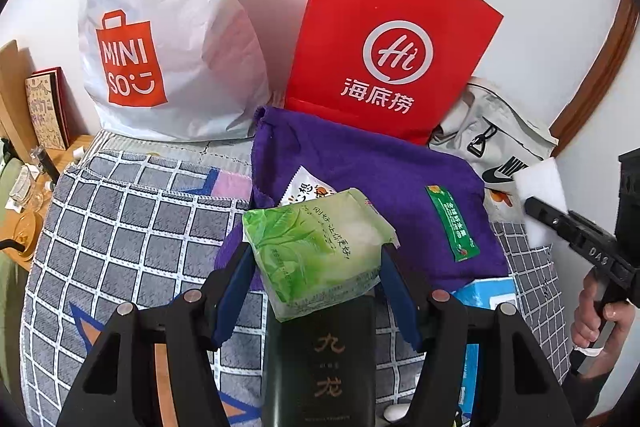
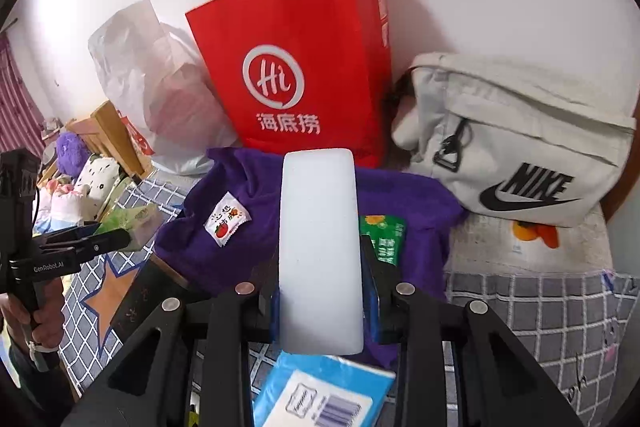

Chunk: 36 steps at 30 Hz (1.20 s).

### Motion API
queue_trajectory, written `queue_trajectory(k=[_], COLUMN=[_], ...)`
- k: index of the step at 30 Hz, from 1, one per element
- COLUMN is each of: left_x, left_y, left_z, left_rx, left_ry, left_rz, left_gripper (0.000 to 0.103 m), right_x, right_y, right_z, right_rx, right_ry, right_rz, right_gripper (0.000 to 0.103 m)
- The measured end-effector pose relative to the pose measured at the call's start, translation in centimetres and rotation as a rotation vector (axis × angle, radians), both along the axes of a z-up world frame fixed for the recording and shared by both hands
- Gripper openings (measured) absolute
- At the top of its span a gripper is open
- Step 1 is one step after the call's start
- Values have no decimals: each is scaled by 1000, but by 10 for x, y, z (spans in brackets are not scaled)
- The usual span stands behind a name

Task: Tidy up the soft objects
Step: 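Lower the sponge onto the purple towel while the left gripper drops the green tissue pack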

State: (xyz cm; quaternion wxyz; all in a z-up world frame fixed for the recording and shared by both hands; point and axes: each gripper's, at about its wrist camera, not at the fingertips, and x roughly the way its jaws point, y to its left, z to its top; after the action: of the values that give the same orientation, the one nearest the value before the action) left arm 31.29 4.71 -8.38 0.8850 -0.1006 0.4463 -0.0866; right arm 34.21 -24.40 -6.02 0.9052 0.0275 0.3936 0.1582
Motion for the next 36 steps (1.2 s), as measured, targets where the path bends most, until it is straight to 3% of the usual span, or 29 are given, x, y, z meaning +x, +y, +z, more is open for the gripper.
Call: queue_trajectory(k=[15, 22, 33, 36], left_x=[51, 69, 79, 81], left_y=[-17, -25, -22, -25], left_z=[-26, -53, -66, -69], left_rx=[17, 49, 49, 46], left_ry=[51, 123, 167, 172], left_rz=[-69, -82, -86, -91], left_gripper=[62, 62, 64, 64], right_x=[50, 60, 66, 65], right_y=[14, 17, 21, 25], right_z=[-67, -92, -105, -104], right_rx=[-19, -23, -54, -69], right_ry=[169, 256, 298, 288], right_rz=[61, 87, 85, 87], right_gripper=[31, 31, 32, 37])
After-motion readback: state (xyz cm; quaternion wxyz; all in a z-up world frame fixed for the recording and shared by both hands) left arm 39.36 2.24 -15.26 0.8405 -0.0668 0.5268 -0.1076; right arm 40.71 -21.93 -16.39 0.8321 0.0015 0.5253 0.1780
